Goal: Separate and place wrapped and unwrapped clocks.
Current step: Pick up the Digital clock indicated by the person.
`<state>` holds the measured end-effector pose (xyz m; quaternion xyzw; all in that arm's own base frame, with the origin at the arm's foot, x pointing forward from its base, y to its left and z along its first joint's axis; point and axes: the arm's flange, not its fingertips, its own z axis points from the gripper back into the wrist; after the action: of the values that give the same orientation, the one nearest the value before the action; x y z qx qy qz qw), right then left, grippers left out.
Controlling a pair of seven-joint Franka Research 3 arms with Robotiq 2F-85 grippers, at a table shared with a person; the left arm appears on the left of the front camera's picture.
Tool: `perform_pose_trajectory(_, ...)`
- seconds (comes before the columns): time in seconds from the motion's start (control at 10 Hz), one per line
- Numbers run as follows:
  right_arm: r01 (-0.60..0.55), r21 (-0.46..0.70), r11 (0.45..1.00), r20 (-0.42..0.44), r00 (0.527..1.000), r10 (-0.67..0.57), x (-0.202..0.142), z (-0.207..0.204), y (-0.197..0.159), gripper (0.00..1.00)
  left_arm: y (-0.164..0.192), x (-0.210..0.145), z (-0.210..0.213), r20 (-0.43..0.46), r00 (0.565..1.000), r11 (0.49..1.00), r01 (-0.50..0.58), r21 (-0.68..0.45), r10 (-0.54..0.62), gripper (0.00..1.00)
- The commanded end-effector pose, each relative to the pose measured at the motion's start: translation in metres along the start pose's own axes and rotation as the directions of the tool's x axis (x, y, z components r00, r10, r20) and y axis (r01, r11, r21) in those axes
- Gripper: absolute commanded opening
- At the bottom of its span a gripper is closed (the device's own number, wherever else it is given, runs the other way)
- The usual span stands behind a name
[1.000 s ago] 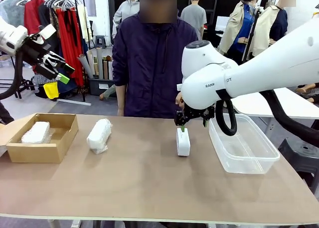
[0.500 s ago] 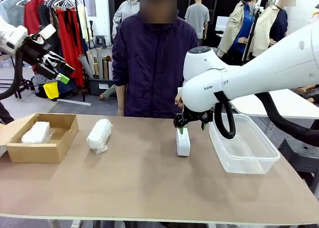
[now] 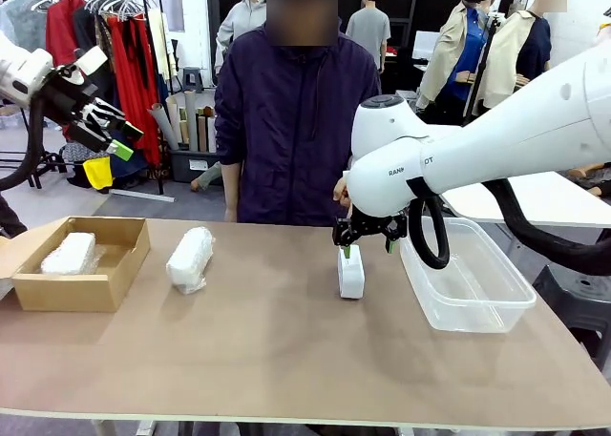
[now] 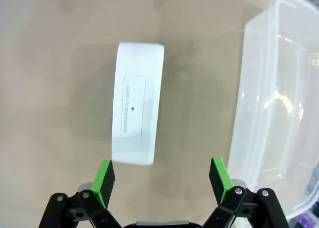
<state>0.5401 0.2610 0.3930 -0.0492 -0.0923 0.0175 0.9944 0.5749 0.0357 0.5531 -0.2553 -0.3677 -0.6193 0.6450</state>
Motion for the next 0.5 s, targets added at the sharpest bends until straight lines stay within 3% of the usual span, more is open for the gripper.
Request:
perform_pose_trajectory(0.0,0.110,0.020,0.994,0.007,0.994,-0.110,0.013,-0.011,0.013,1.00,-0.005,0.000,0.000,0.003,1.000,1.000,0.013,-0.002,-0.013,1.00)
perform_pose_trajectory(0.4,0.231,0.011,0.973,-0.031,0.973,-0.230,0.025,-0.044,0.020,1.00,-0.005,0.000,0.000,0.003,1.000,1.000,0.013,-0.002,-0.013,1.00)
